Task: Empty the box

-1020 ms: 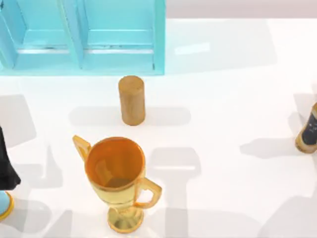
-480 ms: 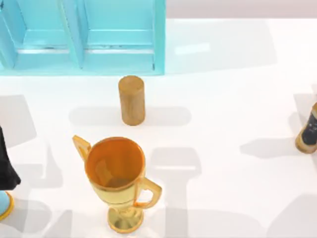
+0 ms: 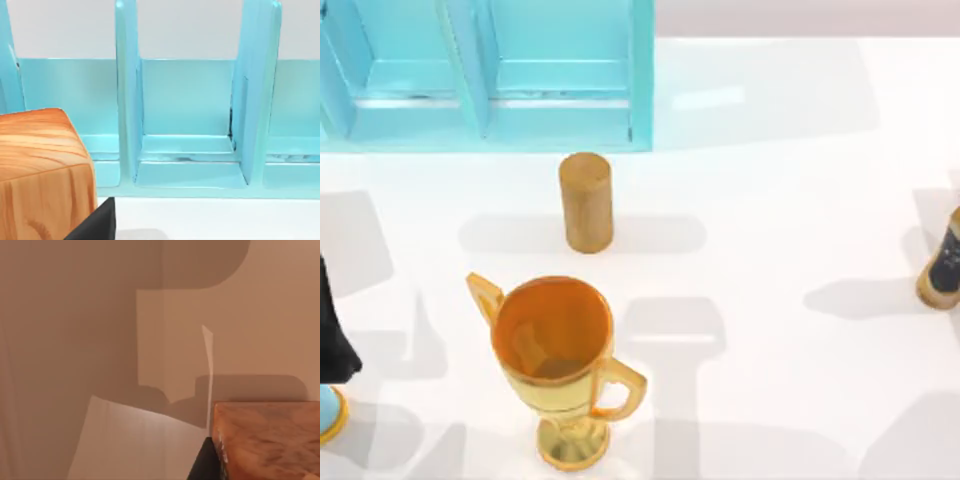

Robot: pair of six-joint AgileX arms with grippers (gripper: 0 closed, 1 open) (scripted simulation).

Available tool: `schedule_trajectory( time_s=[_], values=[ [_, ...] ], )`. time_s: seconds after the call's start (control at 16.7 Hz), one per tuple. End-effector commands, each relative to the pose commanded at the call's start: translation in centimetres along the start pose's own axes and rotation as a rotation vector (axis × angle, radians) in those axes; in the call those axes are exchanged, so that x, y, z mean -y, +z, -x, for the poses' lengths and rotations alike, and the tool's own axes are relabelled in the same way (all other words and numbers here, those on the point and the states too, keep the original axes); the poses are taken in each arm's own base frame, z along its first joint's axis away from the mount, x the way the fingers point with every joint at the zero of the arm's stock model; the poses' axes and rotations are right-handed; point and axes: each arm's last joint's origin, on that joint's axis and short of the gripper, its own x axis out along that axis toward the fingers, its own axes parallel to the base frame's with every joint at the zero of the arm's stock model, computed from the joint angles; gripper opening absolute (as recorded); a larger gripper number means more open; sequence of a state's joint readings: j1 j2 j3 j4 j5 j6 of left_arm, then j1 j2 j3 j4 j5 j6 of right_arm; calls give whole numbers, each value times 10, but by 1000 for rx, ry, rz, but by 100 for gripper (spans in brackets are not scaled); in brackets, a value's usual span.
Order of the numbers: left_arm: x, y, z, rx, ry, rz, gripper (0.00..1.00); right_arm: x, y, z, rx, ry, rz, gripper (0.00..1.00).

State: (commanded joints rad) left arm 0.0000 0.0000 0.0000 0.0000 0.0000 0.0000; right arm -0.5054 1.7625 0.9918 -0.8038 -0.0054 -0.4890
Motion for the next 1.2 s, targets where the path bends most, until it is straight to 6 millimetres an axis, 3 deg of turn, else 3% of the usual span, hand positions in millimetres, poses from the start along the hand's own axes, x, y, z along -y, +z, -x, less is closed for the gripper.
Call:
schedule_trajectory(
  time_s=[0.18,0.24,0.84,1.02,1.2],
  values=[
    [0,0,0,0,0,0,100,0,0,0,0,0,0,2],
    [0,0,0,0,0,0,100,0,0,0,0,0,0,0],
    [0,0,0,0,0,0,100,2,0,5,7,4,-7,0],
    [0,0,0,0,0,0,100,10,0,29,33,17,-27,0],
    [0,0,0,0,0,0,100,16,0,70,71,2,-28,0]
  ],
)
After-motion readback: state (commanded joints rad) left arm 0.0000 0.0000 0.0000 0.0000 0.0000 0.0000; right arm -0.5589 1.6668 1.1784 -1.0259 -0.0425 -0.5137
